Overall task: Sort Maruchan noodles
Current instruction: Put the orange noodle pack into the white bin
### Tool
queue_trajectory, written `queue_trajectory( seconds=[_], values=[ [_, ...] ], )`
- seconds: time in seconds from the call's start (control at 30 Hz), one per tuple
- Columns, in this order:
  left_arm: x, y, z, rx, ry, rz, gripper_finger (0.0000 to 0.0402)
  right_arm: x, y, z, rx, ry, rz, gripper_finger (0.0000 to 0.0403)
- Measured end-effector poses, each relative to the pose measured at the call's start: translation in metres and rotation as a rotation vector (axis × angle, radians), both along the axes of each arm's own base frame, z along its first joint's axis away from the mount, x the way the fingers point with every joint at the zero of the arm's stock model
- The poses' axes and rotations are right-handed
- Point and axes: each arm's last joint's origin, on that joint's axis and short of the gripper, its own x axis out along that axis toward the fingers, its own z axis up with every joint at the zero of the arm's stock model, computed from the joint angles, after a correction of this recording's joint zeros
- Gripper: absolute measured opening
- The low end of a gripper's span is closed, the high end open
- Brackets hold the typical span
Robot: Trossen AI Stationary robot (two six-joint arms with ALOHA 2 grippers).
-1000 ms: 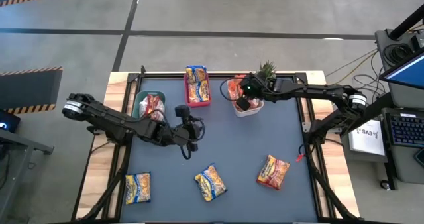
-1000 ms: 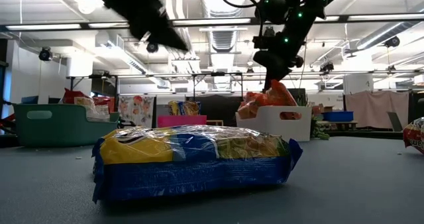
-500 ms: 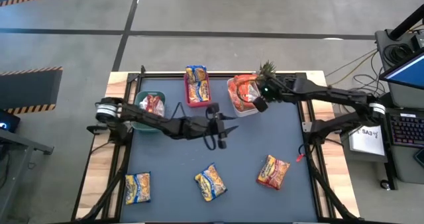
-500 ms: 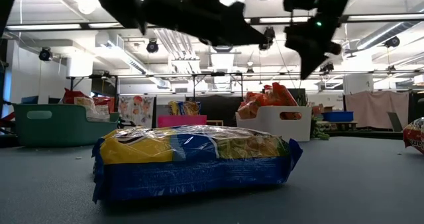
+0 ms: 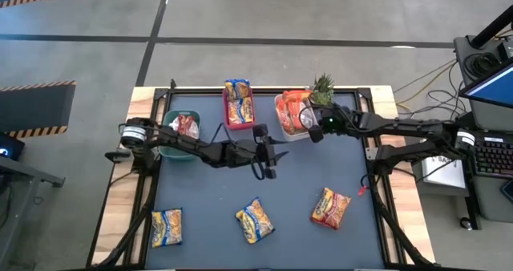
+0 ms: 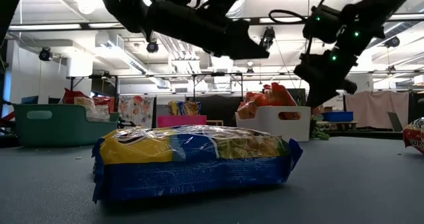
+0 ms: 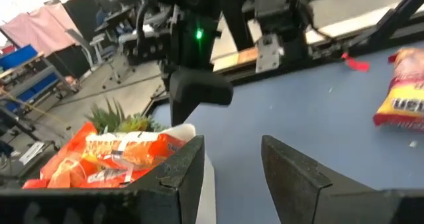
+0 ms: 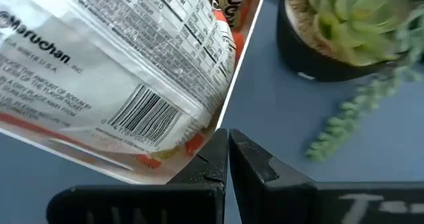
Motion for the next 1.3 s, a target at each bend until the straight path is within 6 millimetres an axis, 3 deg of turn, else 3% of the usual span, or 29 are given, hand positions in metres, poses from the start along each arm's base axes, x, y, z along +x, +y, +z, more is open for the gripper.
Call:
queue_trajectory(
  seconds=[0.3, 0.43, 0.77, 1.07, 1.3],
  values=[
    [-0.001, 0.027, -0.003, -0.033, 0.016, 0.076, 0.0142, 0.006, 0.005, -0.009, 0.079, -0.188, 0.062, 0.0009],
    [-0.004, 0.045, -0.011, -0.065, 0.081, 0.084, 0.0160, 0.007, 0.008, -0.007, 0.082, -0.194, 0.079, 0.0009],
    [-0.016, 0.075, -0.028, -0.120, 0.129, 0.061, 0.0205, 0.012, 0.006, 0.014, 0.008, -0.231, 0.130, 0.0009],
    [0.000, 0.085, -0.062, -0.100, 0.138, 0.024, 0.0192, 0.012, 0.005, 0.015, -0.007, -0.222, 0.135, 0.0009],
    [0.007, 0.087, -0.071, -0.080, 0.156, 0.044, 0.0151, 0.012, 0.005, 0.016, -0.014, -0.225, 0.140, 0.0009]
  ],
)
